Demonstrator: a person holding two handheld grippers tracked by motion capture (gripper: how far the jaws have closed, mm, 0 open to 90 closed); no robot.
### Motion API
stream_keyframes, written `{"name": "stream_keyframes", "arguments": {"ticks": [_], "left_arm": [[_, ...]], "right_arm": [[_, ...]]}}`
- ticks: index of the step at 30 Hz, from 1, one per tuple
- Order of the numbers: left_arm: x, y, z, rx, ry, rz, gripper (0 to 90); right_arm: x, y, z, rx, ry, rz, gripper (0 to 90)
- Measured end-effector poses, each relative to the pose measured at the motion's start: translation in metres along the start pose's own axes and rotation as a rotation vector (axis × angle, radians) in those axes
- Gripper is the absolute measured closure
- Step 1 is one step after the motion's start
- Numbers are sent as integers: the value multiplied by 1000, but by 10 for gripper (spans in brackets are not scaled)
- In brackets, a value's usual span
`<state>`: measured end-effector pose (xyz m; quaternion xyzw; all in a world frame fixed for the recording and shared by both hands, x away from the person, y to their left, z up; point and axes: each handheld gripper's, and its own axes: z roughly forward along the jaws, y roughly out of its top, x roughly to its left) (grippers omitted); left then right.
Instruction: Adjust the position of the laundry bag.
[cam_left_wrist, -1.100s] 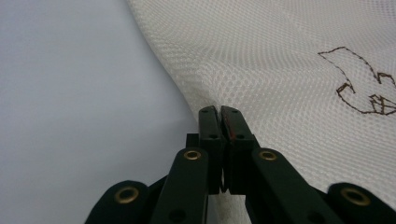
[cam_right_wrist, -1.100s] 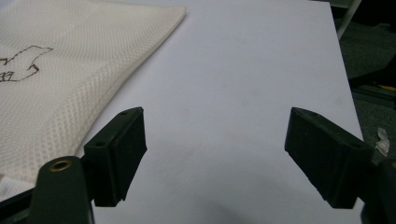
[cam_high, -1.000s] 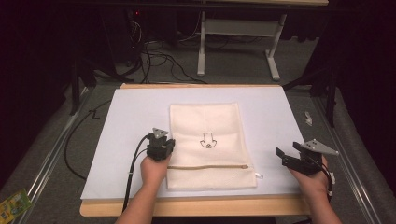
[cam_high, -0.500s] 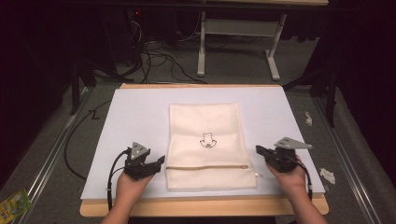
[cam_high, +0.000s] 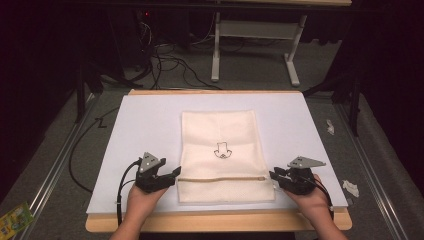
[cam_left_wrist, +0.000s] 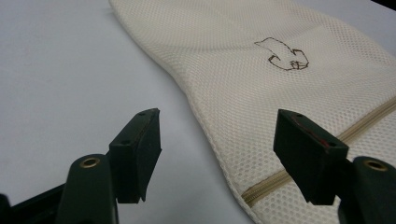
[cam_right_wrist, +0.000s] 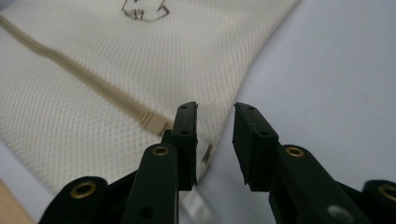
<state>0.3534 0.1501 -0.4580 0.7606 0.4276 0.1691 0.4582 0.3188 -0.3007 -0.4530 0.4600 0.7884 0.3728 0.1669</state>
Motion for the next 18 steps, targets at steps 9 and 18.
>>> {"name": "stream_keyframes", "arguments": {"ticks": [9, 18], "left_arm": [[-1, 2, -4, -25, 9, -11, 326], [-12, 8, -4, -38, -53, -3, 336]], "right_arm": [[1, -5, 17, 87, 22, 66, 640], [9, -4, 21, 124, 14, -14, 818]]}}
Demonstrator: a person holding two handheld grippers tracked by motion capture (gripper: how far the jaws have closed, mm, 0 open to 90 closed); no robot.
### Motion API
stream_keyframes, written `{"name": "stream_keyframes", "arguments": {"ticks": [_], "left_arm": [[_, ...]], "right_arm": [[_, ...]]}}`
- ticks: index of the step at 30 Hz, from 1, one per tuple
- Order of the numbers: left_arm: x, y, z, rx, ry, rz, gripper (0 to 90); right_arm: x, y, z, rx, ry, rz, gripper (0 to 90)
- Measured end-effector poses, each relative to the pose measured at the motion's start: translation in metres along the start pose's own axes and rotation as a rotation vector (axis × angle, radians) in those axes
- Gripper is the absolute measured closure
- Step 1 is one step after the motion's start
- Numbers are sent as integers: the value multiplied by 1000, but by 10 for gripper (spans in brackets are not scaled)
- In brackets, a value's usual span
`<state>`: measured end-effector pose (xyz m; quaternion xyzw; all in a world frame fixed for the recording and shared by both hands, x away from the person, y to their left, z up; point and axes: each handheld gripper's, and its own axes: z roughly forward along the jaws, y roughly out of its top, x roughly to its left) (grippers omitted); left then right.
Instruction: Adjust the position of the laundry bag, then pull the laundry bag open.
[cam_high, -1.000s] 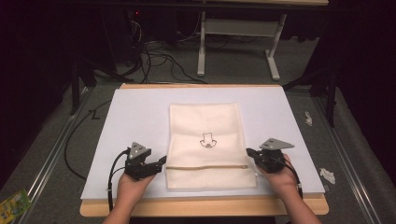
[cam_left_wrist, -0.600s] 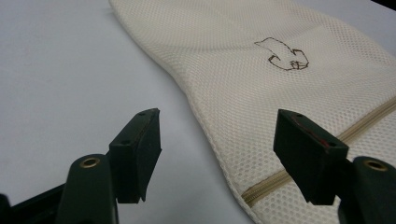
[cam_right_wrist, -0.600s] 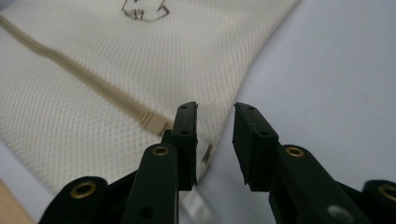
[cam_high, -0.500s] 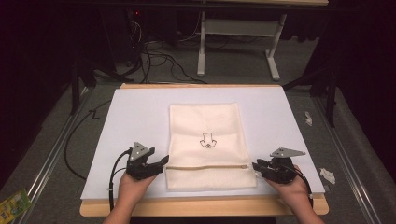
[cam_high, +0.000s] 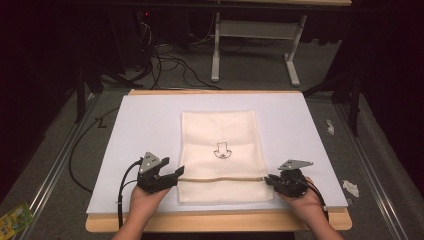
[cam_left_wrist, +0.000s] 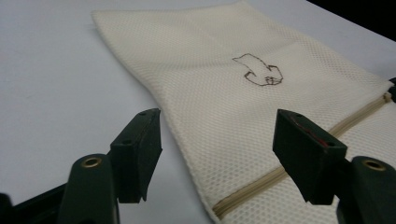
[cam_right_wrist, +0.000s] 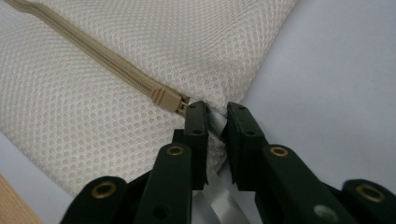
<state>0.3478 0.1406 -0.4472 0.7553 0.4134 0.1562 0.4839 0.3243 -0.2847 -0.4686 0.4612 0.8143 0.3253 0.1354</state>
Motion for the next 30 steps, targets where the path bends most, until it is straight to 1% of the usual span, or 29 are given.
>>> {"name": "stream_keyframes", "arguments": {"ticks": [3, 5, 6, 7, 8, 10, 11, 12, 13, 15, 17, 18, 19, 21, 22, 23, 24, 25, 26, 27, 28, 29, 30], "left_arm": [[-8, 4, 1, -8, -21, 7, 339], [-12, 6, 2, -19, -35, 6, 347], [-14, 7, 3, -19, -41, 6, 348], [-17, 8, 5, -14, -45, 17, 348], [-18, 8, 6, -11, -44, 27, 347], [-23, 9, 10, -7, -19, 67, 353], [-24, 9, 13, 5, -19, 73, 353], [-25, 9, 14, 11, -23, 67, 351], [-27, 10, 17, 16, -38, 52, 352], [-31, 10, 20, 16, -50, 54, 364], [-36, 10, 25, 29, -64, 64, 377], [-38, 10, 27, 32, -71, 65, 385], [-43, 9, 32, 43, -95, 69, 397], [-49, 9, 39, 64, -102, 80, 405], [-54, 9, 42, 75, -115, 86, 407], [-60, 8, 46, 80, -139, 89, 413], [-64, 8, 49, 86, -151, 95, 420], [-72, 8, 54, 99, -182, 105, 431], [-77, 8, 56, 105, -203, 113, 457], [-84, 8, 60, 107, -236, 123, 471], [-90, 9, 63, 111, -258, 121, 489], [-90, 9, 63, 111, -258, 121, 504], [-100, 9, 70, 114, -297, 103, 515]], "right_arm": [[-1, 1, -1, -2, 10, 5, 835], [0, 2, -3, -11, 10, 11, 838], [0, 2, -4, -19, 10, 6, 840], [1, 2, -5, -21, 8, 8, 840], [2, 2, -6, -28, 8, -3, 840], [2, 3, -7, -36, 14, -8, 840], [2, 3, -8, -45, 19, -9, 840], [3, 3, -9, -48, 21, -11, 840], [3, 3, -9, -51, 19, -21, 840], [3, 5, -11, -64, 17, -25, 841], [3, 6, -13, -79, 17, -24, 842], [3, 7, -15, -81, 12, -33, 842], [4, 7, -15, -83, 7, -35, 842], [3, 7, -16, -91, 0, -43, 843], [3, 7, -17, -88, -2, -43, 843], [3, 7, -17, -91, -4, -48, 843], [4, 7, -16, -89, -5, -56, 843], [4, 8, -16, -88, -7, -59, 843], [4, 8, -16, -91, -8, -68, 844], [4, 9, -16, -94, -8, -74, 843], [3, 9, -17, -96, -8, -77, 843], [3, 8, -17, -98, -6, -79, 843], [2, 7, -16, -103, -2, -79, 843]]}}
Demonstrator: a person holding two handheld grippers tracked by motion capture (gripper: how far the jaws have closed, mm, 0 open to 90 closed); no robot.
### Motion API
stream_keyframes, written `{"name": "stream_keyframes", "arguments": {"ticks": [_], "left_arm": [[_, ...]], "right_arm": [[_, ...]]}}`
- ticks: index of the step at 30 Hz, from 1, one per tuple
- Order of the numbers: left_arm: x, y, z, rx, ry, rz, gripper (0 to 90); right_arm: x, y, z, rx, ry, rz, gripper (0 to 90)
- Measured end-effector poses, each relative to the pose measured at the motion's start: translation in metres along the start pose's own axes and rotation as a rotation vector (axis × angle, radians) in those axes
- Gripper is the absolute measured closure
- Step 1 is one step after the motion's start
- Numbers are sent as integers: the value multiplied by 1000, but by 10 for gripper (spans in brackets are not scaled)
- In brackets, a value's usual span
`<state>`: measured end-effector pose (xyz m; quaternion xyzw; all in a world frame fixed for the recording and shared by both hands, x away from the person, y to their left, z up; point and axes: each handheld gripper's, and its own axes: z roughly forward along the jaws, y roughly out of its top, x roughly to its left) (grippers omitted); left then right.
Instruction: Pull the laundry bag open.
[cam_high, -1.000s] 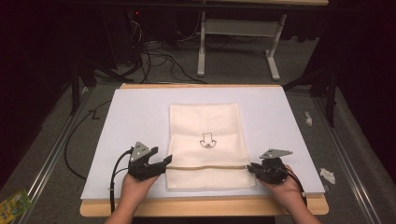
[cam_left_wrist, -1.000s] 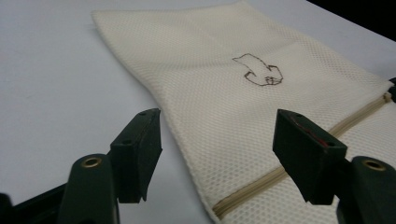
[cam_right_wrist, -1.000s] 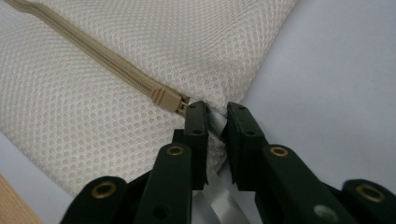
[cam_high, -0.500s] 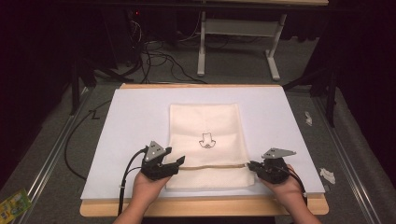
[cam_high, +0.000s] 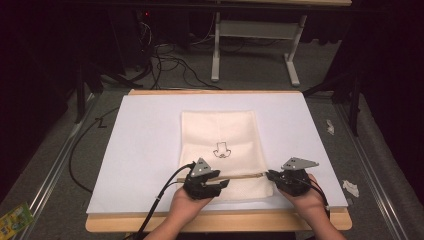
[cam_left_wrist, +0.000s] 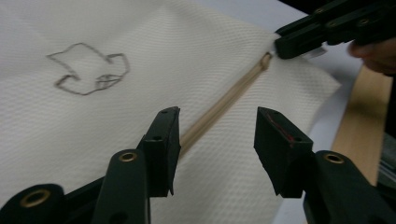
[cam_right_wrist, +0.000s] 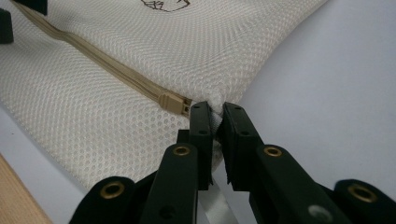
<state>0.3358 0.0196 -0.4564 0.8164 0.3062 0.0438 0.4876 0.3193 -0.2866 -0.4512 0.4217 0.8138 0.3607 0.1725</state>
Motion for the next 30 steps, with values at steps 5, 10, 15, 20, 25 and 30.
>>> {"name": "stream_keyframes", "arguments": {"ticks": [5, 10, 15, 20, 25, 30], "left_arm": [[-14, 8, 22, 10, -26, -19, 568], [-24, 16, 43, 31, -39, -31, 647], [-32, 19, 61, 29, -57, -37, 690], [-35, 19, 74, 12, -68, -84, 719], [-37, 21, 80, -26, -75, -120, 754], [-42, 22, 85, -32, -69, -110, 809]], "right_arm": [[1, 0, -1, -8, 2, -4, 843], [1, 1, -5, -31, 5, -2, 846], [2, 3, -7, -47, 23, 5, 851], [3, 3, -9, -59, 37, 12, 852], [4, 5, -9, -69, 38, 15, 854], [4, 4, -9, -70, 43, 13, 854]]}}
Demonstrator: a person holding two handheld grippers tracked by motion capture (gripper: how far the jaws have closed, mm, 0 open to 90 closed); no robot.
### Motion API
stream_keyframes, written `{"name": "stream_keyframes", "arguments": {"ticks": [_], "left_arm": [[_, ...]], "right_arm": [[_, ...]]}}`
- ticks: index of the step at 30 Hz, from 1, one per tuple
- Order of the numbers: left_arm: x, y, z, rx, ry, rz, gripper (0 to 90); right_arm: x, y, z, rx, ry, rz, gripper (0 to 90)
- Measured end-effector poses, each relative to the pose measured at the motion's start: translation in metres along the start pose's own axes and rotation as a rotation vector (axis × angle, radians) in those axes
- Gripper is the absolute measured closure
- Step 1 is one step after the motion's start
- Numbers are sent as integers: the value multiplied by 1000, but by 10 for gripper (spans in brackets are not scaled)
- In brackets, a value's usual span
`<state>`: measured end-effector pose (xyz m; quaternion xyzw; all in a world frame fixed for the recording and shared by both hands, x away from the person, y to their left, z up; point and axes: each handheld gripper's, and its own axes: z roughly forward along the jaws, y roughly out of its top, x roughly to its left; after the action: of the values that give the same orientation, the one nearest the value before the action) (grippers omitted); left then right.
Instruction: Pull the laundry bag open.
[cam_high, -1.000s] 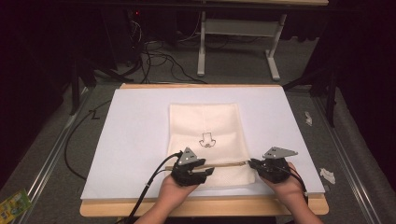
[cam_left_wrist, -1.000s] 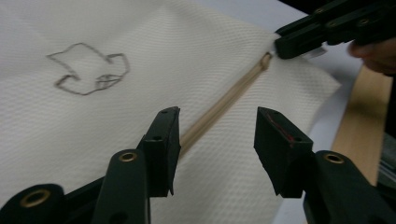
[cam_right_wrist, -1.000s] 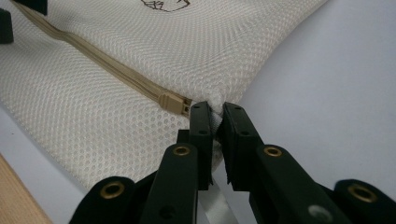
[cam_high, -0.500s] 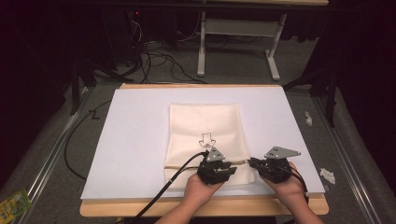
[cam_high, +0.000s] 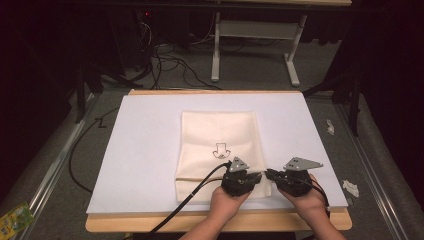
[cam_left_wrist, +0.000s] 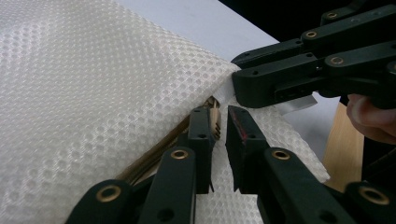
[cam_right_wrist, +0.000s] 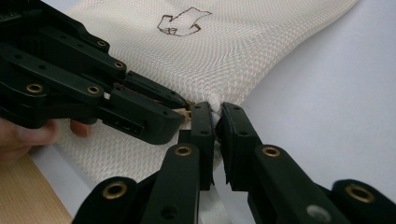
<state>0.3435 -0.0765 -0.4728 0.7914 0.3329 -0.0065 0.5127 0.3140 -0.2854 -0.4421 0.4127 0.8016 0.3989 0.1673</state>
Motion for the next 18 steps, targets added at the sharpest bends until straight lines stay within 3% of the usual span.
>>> {"name": "stream_keyframes", "arguments": {"ticks": [10, 18], "left_arm": [[-2, 1, 0, 6, 26, 54, 870], [1, 4, -5, 19, 14, 39, 872]], "right_arm": [[0, -1, 0, 1, 5, -1, 851], [2, 1, 0, -2, 11, -3, 856]]}}
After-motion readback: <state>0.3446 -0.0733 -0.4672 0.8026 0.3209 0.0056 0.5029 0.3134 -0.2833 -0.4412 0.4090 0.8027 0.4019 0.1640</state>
